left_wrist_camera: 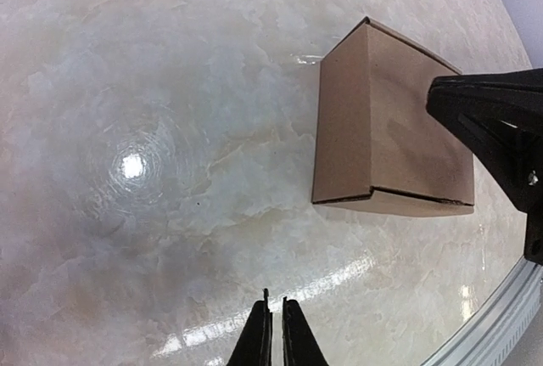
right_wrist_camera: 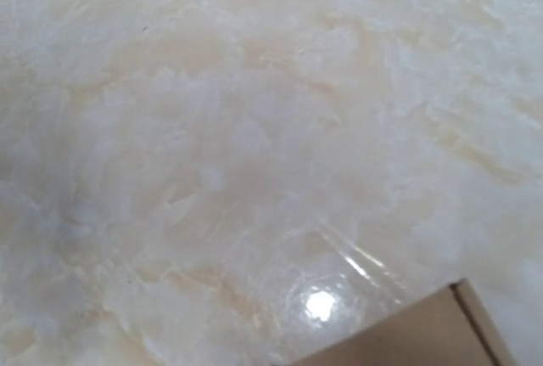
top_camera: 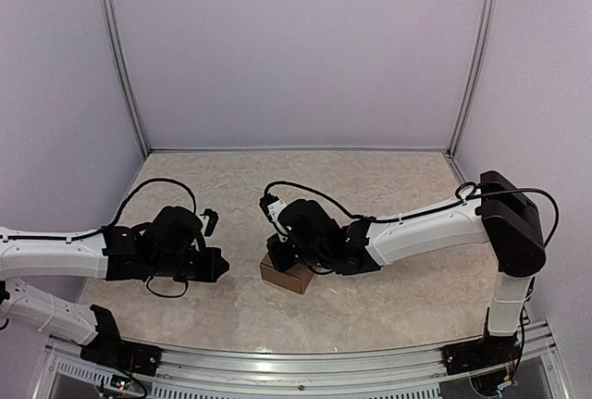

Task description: Fold the paper box

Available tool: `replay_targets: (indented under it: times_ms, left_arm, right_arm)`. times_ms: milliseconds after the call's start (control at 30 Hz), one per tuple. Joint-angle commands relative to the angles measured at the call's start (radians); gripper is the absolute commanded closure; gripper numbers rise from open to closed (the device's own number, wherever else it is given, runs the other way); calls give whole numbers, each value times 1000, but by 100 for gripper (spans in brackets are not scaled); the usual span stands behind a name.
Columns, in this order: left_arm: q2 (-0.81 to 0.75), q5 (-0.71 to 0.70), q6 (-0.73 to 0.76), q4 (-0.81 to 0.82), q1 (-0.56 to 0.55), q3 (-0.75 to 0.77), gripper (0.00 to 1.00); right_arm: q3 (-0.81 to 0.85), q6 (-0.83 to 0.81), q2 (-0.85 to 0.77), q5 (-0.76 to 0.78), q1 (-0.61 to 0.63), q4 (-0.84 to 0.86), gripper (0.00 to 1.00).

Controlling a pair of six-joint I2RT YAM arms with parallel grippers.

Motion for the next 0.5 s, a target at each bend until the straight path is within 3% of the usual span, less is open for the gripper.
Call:
replay_targets:
  times_ms: [0,100,200,267,333,467]
  left_arm:
    - [-28,-37,40,-62,29,35,92]
    - [-42,-54,72,-97,49,68,86]
    - [-56,-66,108,-128,71,106,82]
    - [-59,-70,138,-154,92,142,76]
    - [-59,-71,166,-180,120,182,59]
    - [-59,-57,225,-226,198,263,39]
  right_arm:
    - [-40,-37,-88,36,-25,-10,100]
    - [-67,-56,-126,47,-44,-17,100]
    - [-109,-71,-177,67,-64,-18,90]
    - [-132,-86,-210,94,-75,-21,68]
    - [-155,-100,-244,133,-89,-27,45]
    - [-201,-124,-316,177,-134,-51,11]
